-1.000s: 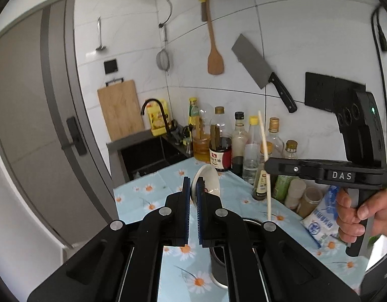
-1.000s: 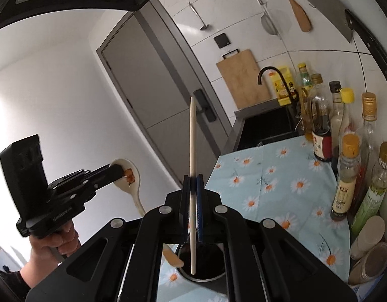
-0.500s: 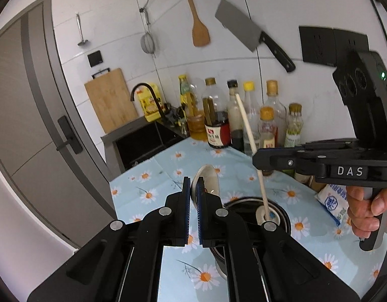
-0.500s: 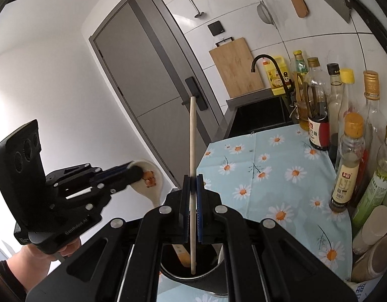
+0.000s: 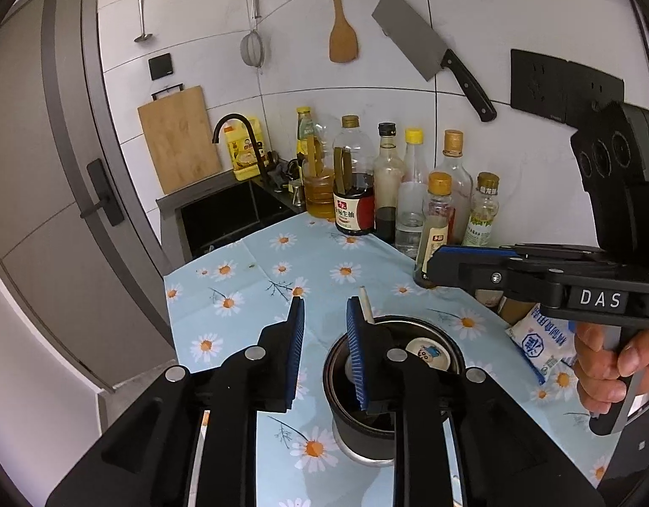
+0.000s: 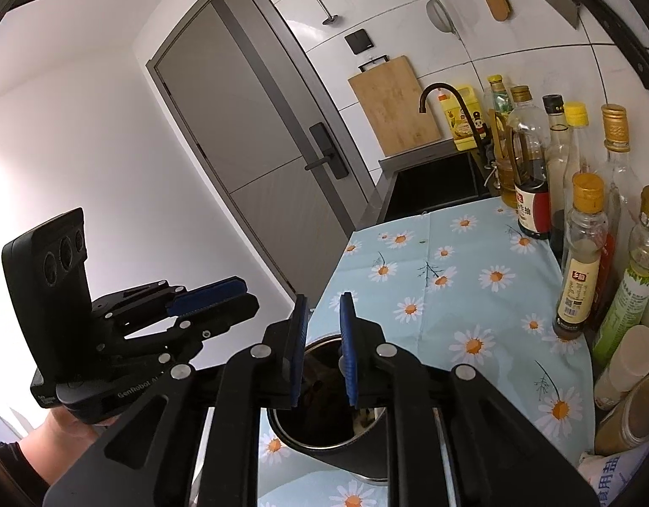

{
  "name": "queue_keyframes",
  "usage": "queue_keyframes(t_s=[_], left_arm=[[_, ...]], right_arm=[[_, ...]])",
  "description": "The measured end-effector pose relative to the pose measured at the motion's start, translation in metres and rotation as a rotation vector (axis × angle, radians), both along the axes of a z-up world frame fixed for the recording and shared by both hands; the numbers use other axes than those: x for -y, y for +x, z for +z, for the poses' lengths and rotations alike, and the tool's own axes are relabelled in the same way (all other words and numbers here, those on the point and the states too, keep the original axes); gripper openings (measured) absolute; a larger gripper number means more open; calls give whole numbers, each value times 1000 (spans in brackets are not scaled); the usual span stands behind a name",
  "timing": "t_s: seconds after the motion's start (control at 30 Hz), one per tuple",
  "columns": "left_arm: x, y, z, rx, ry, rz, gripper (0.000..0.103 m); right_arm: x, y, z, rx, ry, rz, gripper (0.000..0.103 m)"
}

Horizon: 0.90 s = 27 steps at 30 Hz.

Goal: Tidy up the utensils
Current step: 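Move both grippers down to the loose wooden chopsticks on the cloth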

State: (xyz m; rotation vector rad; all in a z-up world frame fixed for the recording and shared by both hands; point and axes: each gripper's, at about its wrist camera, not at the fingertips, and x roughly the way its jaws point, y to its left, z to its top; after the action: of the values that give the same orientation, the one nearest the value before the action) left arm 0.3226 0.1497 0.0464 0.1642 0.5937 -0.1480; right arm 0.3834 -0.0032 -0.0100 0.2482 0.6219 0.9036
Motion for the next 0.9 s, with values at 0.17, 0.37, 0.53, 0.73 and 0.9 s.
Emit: queue_keyframes(t_s=[0.17, 0.37, 0.53, 0.73, 0.9], left_arm=[[-1, -8, 4, 2, -14, 5, 21], [-5, -26, 10, -1, -78, 3, 21], [-6, -48, 11, -14, -151, 0, 21], [-4, -75, 4, -57, -242, 10, 23], [0, -93, -9, -98, -280, 21, 25]], right_arm=[[6, -5, 3, -5, -7, -11, 21], [19, -20, 8, -13, -19, -14, 26], [31, -35, 9, -40, -54, -32, 33], [44, -46, 0, -147, -114, -43, 45], [51, -56, -16, -268, -166, -33, 46]])
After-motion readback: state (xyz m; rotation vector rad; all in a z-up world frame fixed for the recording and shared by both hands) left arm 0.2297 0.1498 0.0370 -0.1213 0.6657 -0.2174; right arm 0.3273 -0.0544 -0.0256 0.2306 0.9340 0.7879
